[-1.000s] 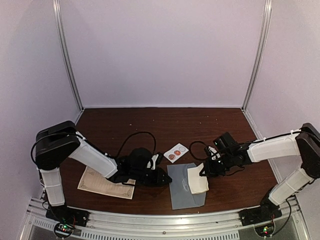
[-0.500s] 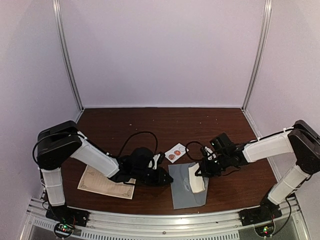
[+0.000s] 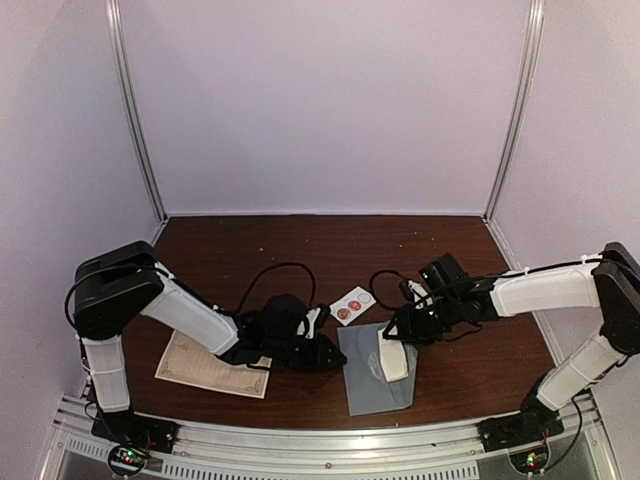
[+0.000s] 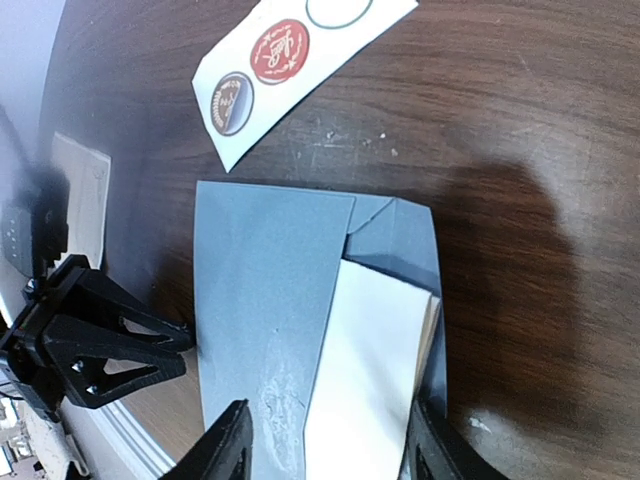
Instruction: Place the letter into the envelope and seal it
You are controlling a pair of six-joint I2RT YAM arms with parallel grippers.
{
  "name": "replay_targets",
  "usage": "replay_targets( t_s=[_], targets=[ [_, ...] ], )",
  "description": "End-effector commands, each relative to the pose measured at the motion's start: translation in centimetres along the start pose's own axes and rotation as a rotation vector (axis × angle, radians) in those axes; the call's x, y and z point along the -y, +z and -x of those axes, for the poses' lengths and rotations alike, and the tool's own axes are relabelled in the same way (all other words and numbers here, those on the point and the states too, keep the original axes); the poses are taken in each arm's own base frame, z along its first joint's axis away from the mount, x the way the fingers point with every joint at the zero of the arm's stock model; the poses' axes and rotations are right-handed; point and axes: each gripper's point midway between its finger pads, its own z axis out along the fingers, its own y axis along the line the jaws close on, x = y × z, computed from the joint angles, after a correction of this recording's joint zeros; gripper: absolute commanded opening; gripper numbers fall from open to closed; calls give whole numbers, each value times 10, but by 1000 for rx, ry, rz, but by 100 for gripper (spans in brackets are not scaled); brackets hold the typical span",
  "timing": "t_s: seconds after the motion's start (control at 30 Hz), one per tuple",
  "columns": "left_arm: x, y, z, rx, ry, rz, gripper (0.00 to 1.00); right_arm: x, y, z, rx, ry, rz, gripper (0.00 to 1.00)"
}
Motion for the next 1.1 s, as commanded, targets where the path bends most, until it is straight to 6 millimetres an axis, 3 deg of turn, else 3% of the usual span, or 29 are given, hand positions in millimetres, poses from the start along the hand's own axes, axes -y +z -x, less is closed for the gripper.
replay_targets(
  t_s=[0.0, 0.07, 0.2, 0.5, 1.07],
  targets=[
    [-2, -5, 5, 17, 10, 19, 22, 5, -23, 7, 48, -45, -93, 59],
    [-1, -6, 6, 21, 12, 16, 22, 7, -30, 6, 58, -48, -112, 62],
    [0, -7, 7, 27, 15, 15, 25, 9, -33, 1, 53, -34, -109, 58],
    [-9, -5, 0, 11, 5, 27, 28, 17, -16, -19, 12, -14, -109, 48],
    [-19, 4, -8, -22, -12, 34, 16, 26, 7, -31, -32, -19, -136, 36]
  ],
)
